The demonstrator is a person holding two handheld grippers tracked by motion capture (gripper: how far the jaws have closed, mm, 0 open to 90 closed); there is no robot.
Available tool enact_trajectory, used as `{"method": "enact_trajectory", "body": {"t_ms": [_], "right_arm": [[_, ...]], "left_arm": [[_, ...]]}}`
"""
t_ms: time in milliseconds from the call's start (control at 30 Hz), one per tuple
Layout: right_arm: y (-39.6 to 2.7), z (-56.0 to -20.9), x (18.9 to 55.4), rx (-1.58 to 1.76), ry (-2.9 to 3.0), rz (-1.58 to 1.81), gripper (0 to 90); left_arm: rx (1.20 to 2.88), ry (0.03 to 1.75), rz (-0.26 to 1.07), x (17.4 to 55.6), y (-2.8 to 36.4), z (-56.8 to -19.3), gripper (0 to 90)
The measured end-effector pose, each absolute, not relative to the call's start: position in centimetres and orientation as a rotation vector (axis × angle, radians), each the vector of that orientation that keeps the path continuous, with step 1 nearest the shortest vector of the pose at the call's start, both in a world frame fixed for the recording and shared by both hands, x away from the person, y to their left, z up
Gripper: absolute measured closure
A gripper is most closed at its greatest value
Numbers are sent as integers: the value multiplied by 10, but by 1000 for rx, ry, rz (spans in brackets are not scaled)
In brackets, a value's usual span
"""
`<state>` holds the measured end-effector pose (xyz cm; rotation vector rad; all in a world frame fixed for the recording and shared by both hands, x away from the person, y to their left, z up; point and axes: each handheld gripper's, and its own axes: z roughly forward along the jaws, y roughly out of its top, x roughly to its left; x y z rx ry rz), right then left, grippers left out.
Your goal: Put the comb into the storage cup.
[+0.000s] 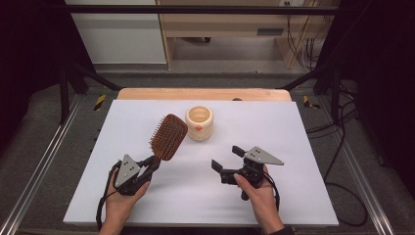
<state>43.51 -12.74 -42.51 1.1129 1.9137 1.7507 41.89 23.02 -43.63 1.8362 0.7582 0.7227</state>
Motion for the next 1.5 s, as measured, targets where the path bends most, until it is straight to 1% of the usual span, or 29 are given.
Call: {"method": "enact_trajectory", "body": {"t_ms": [300,600,1033,1300,1500], "right_arm": [[-103,-422,433,1087,1950,1790,63],[-83,-409,435,1058,1966,1813,70],[-40,-392,459,1079,1997,1836,60],[-40,-393,458,1076,2005,1895,59],[-40,-396,459,1099,1993,1902,62]], "left_arm": [[1825,741,720,417,226,-436,722],[1809,729,725,415,221,-435,722],[1787,734,727,413,225,-433,722],[1786,730,725,412,222,-434,722],[1808,695,722,408,213,-435,722]]}}
